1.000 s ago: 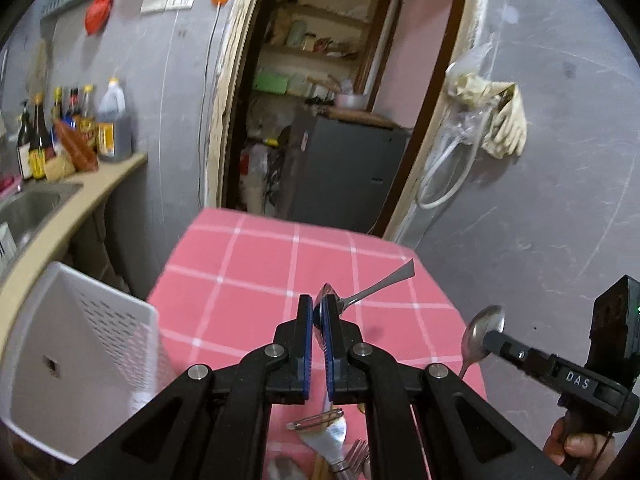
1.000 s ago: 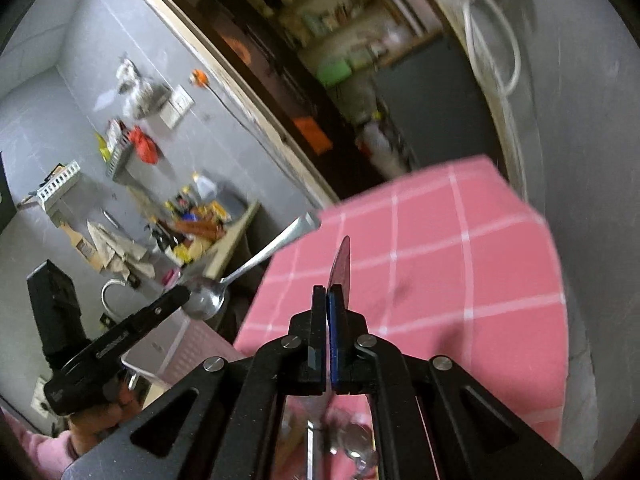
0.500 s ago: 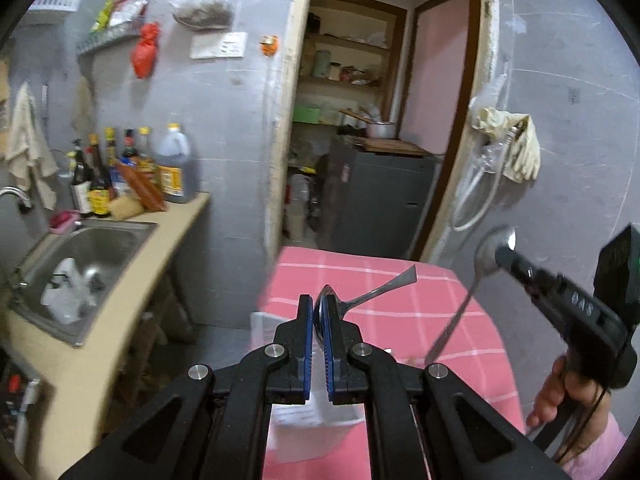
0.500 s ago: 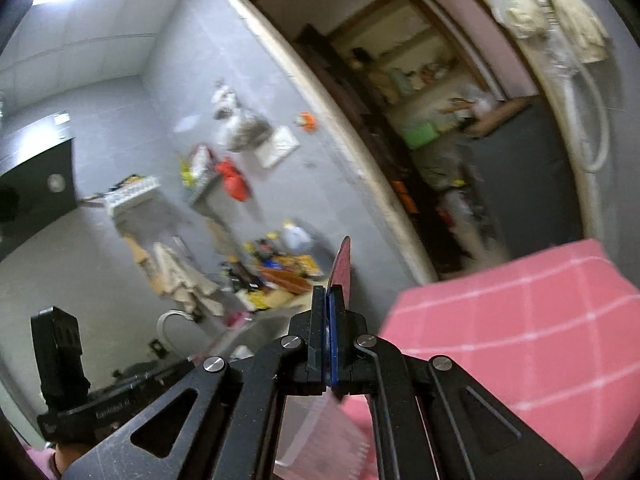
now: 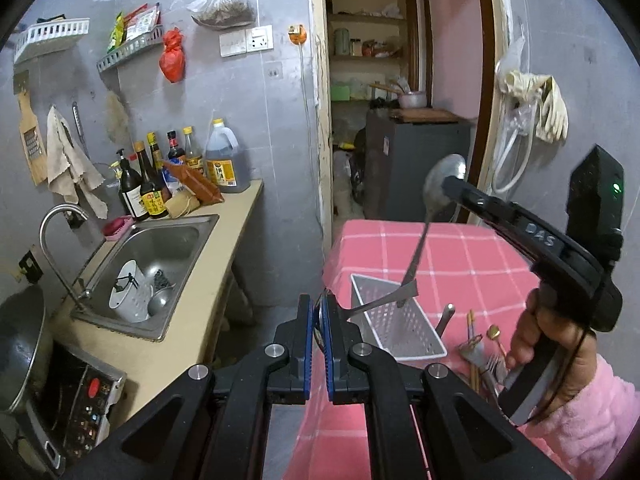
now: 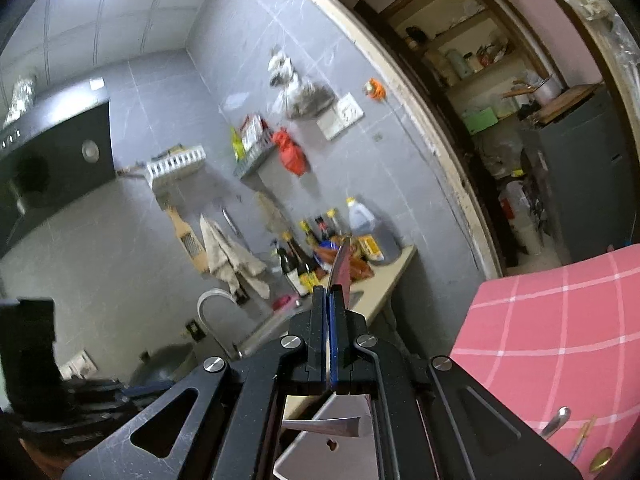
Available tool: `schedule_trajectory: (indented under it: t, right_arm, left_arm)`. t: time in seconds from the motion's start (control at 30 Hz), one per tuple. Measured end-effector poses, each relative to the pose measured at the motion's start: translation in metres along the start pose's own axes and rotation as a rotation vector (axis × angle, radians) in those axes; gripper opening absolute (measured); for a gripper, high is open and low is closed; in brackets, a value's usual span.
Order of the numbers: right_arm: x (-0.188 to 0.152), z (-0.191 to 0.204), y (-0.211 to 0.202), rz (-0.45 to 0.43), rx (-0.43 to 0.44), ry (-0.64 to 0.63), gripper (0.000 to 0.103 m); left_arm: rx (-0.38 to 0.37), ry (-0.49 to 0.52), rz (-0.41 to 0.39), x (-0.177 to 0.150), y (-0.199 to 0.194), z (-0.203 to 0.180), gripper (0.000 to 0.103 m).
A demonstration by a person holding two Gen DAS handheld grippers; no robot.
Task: Organize utensils
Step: 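Carry both held spoons up and over the white caddy with both tools, then open both tools to drop the spoons into the white caddy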
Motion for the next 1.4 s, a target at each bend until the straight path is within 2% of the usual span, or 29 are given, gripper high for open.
schedule_trajectory:
  t: [0.17,0.3,0.77,0.9,1.0,1.03,1.07,1.1,1.2,1.27,1.37,1.4]
  right_arm:
    - [-0.023,-0.007,0.012,0.118,-0.027,-0.032,0.002]
    - [-0.031,-0.016,0.012,0.179,-0.029,-0.014,0.002]
    - [-0.041,-0.018,0.004,0.262,-0.002,0.002,0.002]
    - [-0.037,-0.018,-0.007,0.246,-0.021,0.000,0.002]
    - [-0.030,-0.022,-0.025,0.208,-0.063,0.001,0.013]
    - [-0.027,-0.023,-0.033,0.191,-0.084,-0.003,0.025]
    - [-0.024,-0.024,-0.042,0.173,-0.111,-0.011,0.036]
    - [-0.020,-0.026,-0.050,0.157,-0.132,-0.020,0.039]
    - [-0.012,-0.027,-0.078,0.118,-0.220,-0.058,0.045]
    - [-0.006,-0.028,-0.097,0.091,-0.284,-0.084,0.058]
    - [0.002,-0.026,-0.128,0.039,-0.387,-0.120,0.072]
    - [0.003,-0.026,-0.139,0.022,-0.424,-0.131,0.074]
  left_arm:
    - [-0.001,0.019,0.017,0.000,0.006,-0.011,0.005]
    - [-0.003,0.036,0.039,0.002,0.014,-0.018,0.005]
    - [-0.048,0.012,0.083,0.011,0.035,-0.034,0.007]
    - [-0.098,-0.030,0.092,0.011,0.039,-0.038,0.009]
    - [-0.164,-0.086,0.061,0.013,0.037,-0.039,0.009]
    - [-0.179,-0.100,0.047,0.013,0.036,-0.040,0.009]
    - [-0.197,-0.117,0.027,0.013,0.036,-0.041,0.011]
    - [-0.210,-0.126,0.016,0.012,0.036,-0.042,0.013]
    - [-0.251,-0.150,-0.042,0.007,0.033,-0.050,0.030]
    - [-0.282,-0.161,-0.088,0.004,0.029,-0.056,0.044]
    - [-0.335,-0.170,-0.153,-0.004,0.021,-0.070,0.070]
    - [-0.346,-0.168,-0.165,-0.006,0.019,-0.075,0.075]
Point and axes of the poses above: each gripper's, at about its wrist camera, not at the fingertips, and y roughly the way its jaws point, z to its left, x to its top, the point moved 5 cm from there along y, roughly the way its jaws point, and after that the axes turned 5 degrees about x, right-handed, at the moved point
